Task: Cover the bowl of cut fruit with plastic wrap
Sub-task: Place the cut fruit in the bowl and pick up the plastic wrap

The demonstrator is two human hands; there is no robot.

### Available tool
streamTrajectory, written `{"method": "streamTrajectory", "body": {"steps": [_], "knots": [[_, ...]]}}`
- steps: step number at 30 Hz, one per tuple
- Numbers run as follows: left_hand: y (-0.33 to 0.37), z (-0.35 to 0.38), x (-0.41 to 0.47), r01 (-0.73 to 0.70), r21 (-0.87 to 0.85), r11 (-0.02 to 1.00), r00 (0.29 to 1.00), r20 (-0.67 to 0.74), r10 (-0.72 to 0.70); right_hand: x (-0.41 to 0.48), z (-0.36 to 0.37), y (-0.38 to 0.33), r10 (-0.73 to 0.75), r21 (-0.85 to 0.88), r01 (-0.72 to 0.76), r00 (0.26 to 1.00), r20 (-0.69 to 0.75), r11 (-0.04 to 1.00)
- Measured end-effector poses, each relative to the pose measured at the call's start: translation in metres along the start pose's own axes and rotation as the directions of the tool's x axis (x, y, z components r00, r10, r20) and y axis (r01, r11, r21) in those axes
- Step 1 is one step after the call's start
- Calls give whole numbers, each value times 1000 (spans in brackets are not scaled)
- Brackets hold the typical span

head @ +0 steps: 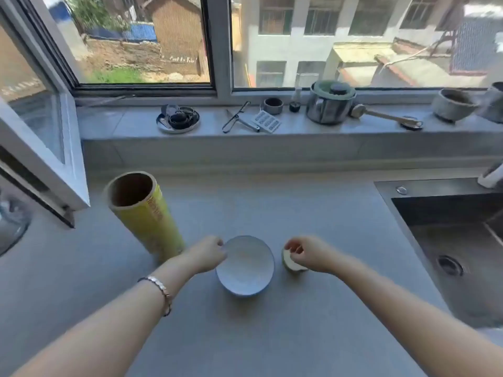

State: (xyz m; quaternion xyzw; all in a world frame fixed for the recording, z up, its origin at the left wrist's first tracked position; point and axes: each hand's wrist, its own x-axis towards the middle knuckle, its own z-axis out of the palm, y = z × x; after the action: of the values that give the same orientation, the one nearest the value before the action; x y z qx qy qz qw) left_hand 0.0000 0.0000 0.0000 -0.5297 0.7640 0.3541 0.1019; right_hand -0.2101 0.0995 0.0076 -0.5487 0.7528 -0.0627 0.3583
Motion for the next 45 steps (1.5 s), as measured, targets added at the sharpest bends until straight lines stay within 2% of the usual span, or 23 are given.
{"method": "streamTrajectory", "body": {"steps": [3,5,9,13,17,19,21,23,25,29,32,34,36,38,40,41,43,45], "knots": [[-19,32,0,113,-75,991,991,80,-107,14,20,23,56,-184,-53,998,14,982],[-33,54,2,170,-156,973,983,100,-156,25,29,36,86,-235,-76,996,32,969],[-45,72,10,229,-450,863,973,98,-208,49,39,48,70,-326,-34,993,98,945],[-44,73,14,267,-630,729,963,139,-232,56,48,54,119,-184,-112,993,23,976],[-49,72,17,274,-667,693,961,159,-227,39,52,50,275,130,-256,948,-159,958],[-51,71,17,268,-679,683,963,163,-216,29,48,34,223,204,-167,928,-298,965],[-54,72,17,265,-706,656,964,168,-208,22,45,9,55,210,24,930,-363,978],[-56,73,16,264,-744,614,964,181,-196,22,48,-19,-109,129,145,961,-255,981],[-56,73,15,261,-760,596,965,188,-183,34,62,-36,-148,39,152,984,-96,988],[-54,74,11,263,-748,609,965,204,-167,60,94,-46,-90,-165,89,996,6,982],[-56,72,10,283,-724,629,959,211,-188,67,102,-46,-21,-212,23,1000,12,977],[-60,66,6,305,-695,651,938,99,-333,65,101,-46,-26,-240,30,999,18,970],[-68,50,-3,315,-744,589,817,-104,-568,59,97,-45,-60,-229,60,998,10,971],[-80,24,-12,173,-826,536,685,-290,-668,51,91,-43,-92,-156,86,995,-32,984],[-98,-2,-12,-51,-776,629,639,-509,-577,43,83,-41,-129,-108,121,989,-70,987],[-103,-16,-11,-136,-725,675,650,-579,-492,39,80,-40,-137,-82,130,988,-75,988],[-107,-39,-9,-229,-689,687,725,-592,-352,35,77,-41,-142,-31,140,988,-65,990],[-104,-50,-7,-263,-709,655,777,-558,-291,30,76,-44,-148,-7,148,987,-60,989]]}}
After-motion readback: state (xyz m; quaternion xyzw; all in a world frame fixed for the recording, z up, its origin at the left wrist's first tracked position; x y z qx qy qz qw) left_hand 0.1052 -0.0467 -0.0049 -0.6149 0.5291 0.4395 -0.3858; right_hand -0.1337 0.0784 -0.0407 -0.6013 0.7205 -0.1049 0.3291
